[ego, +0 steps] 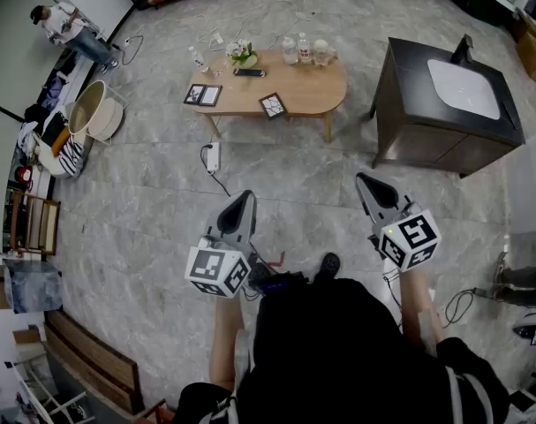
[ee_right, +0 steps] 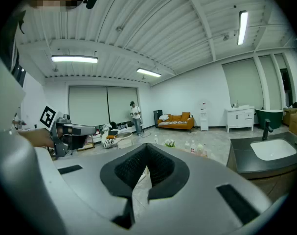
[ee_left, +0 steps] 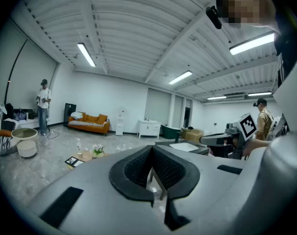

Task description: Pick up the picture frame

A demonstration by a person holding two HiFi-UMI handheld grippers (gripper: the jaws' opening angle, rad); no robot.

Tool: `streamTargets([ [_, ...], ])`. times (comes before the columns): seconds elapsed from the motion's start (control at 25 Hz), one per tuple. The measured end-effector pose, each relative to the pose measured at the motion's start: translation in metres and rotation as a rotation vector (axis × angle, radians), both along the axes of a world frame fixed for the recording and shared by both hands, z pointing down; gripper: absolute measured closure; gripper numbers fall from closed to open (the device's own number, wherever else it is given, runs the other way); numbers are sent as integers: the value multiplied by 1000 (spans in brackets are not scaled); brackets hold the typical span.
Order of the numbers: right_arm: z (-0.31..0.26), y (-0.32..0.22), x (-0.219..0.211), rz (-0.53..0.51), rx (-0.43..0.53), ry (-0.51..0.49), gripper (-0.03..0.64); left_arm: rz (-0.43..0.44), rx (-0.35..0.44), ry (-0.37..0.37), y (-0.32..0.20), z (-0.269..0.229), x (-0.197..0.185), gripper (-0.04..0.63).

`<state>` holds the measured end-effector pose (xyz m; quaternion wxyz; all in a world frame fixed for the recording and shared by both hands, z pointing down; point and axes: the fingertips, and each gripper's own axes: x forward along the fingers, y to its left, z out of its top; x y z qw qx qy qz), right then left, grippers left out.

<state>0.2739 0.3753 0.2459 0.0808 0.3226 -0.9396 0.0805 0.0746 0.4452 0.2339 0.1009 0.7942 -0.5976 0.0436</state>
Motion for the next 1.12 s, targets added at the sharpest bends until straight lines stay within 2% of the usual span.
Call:
streamTargets([
  [0.36,-1,12,3,-36,21,3,604,-11,-7,0,5,6,7,583],
  [0.64,5,14,12,4,-14,-30,604,-5,-13,1,7,9,14,583],
  [0.92,18,0,1,47,-58,-51,603,6,-48,-15,3,19,1,583],
  [1.12,31,-18,-16,89,-86,-47,604,16,-89,6,-18,35,-22,583],
])
